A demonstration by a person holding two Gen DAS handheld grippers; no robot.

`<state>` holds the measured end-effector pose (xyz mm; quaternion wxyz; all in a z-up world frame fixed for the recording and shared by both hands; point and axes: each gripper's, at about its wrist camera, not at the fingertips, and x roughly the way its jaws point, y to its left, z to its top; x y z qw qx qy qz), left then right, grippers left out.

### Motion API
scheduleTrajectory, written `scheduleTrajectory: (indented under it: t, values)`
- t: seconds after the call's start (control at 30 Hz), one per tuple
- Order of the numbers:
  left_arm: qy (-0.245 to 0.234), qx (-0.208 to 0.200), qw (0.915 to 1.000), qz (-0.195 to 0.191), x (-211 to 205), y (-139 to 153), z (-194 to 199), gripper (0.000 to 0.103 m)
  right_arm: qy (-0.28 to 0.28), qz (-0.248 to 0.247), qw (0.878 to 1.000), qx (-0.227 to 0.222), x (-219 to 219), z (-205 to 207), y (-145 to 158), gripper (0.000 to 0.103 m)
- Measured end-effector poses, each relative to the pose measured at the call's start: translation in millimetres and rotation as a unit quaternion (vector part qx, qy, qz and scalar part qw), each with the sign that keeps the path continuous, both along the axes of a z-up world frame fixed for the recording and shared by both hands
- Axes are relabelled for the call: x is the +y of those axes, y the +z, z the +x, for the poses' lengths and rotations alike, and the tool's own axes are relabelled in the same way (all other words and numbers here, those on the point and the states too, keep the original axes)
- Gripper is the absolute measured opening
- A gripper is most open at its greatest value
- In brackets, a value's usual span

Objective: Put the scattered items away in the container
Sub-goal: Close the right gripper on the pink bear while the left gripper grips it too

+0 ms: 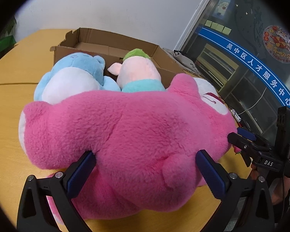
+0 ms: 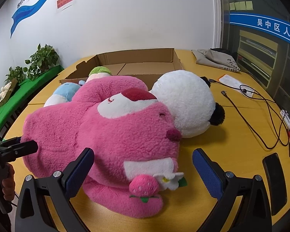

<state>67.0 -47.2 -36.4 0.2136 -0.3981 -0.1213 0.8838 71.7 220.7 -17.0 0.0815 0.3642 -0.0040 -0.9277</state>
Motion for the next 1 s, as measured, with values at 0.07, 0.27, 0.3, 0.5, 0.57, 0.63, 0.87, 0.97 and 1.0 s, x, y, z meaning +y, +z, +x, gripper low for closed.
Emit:
scheduleTrajectory:
  t: [0.07,0.27,0.3,0.5,0.57,0.63,0.87,0.97,1.0]
  values:
    - [-0.004,-0.004,1.0,0.006,-2.0,-3.8,-3.3,0.102,0.002,-0.003,1.0,-0.003,0.4,-4.7,-2.5,0.103]
    - [-0.013,-0.01,0.9997,0.016,-7.3,-8.3,-10.1,0.102,0.029,-0.024,0.999,-0.01,6.5,-20.0,-5.9,0.103]
    - [-0.015,-0.011,0.9997,0.017,-7.9,-8.6,-11.1,0.102,0.035,-0.032,0.999,-0.013,9.5,-23.4,-6.9,0.103]
    - [-0.018,-0.012,0.9997,0.014,-9.6,-12.2,-16.4,0.101,0.071,-0.081,0.993,-0.044,19.2,-47.9,-28.8,0.103]
    - [-0.02,-0.014,0.9995,0.021,-12.3,-13.2,-16.9,0.087,0.079,-0.098,0.991,-0.045,18.0,-50.5,-32.1,0.103]
    - [-0.017,-0.019,0.9991,0.034,-18.0,-14.7,-16.6,0.076,0.083,-0.089,0.992,-0.035,13.7,-48.9,-32.4,0.101]
    - [-0.016,-0.028,0.9985,0.044,-33.1,-4.3,-9.1,0.055,0.088,-0.069,0.994,-0.005,-2.0,-25.6,-15.2,0.073]
    - [-0.021,-0.011,0.9989,0.039,-34.5,17.6,-3.8,0.055,0.087,-0.072,0.994,0.009,-6.6,-14.5,0.7,0.068]
    - [-0.022,0.0,0.9992,0.033,-35.0,28.5,-3.0,0.055,0.087,-0.07,0.994,0.016,-9.2,-11.5,8.0,0.068]
